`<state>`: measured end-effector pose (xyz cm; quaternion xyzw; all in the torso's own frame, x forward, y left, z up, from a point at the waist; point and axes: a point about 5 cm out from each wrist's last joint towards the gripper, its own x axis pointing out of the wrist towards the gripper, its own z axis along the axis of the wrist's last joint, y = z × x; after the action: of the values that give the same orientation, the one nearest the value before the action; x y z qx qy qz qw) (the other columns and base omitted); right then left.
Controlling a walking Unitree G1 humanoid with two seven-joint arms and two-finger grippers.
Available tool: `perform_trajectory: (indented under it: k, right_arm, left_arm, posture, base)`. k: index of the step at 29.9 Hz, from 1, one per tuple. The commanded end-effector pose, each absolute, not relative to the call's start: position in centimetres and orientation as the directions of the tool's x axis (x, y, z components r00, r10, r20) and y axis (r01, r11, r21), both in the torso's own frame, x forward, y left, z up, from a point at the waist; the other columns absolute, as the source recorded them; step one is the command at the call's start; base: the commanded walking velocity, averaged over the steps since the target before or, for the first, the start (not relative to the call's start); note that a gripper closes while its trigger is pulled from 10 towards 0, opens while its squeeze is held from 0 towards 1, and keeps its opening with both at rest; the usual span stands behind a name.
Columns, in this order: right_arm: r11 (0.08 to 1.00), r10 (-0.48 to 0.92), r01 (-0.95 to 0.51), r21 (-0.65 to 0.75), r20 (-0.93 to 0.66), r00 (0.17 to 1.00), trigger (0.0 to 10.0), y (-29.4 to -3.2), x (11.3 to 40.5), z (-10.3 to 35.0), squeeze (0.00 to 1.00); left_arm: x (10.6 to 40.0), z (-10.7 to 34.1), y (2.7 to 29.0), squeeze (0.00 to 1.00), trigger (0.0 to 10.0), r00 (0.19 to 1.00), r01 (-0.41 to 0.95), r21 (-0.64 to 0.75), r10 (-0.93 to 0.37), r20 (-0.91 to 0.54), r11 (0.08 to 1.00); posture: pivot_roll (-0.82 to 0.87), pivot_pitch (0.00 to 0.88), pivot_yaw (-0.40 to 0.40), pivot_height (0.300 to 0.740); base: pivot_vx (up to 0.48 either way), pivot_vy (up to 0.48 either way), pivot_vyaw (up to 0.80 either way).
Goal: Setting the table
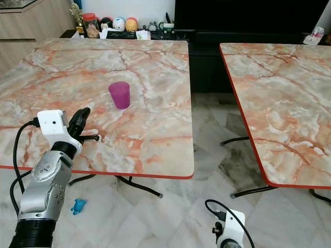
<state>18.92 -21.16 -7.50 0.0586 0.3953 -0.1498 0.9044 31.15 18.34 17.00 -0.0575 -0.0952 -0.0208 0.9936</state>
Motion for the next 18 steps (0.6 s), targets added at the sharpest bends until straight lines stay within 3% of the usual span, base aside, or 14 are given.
perform_trajectory:
  k: [1, 4, 18]
  right_arm:
    - [0.948, -0.222, 0.317, -0.01, -0.734, 0.642, 10.0, -21.04, 18.79, -7.58, 0.0]
    - [0.95, -0.224, 0.313, -0.016, -0.733, 0.642, 10.0, -21.03, 18.94, -7.51, 0.0]
    - [0.95, -0.215, 0.312, -0.004, -0.733, 0.645, 10.0, -20.84, 19.08, -7.48, 0.0]
  left_arm:
    - [31.3, 17.29, 18.47, 0.0, 10.0, 0.978, 0.046, -0.118, -0.021, 0.206, 0.992]
    - [31.3, 17.23, 18.35, 0.0, 10.0, 0.978, 0.043, -0.125, -0.017, 0.209, 0.991]
    - [31.16, 17.98, 17.93, 0.0, 10.0, 0.97, 0.055, -0.123, -0.024, 0.24, 0.991]
  posture:
    - [0.13, 0.04, 0.01, 0.74]
    - [0.13, 0.044, 0.011, 0.74]
    - [0.14, 0.05, 0.014, 0.74]
  base:
    - [0.0, 0.337, -0.55]
    - [0.0, 0.342, -0.55]
    - [0.0, 0.0, -0.53]
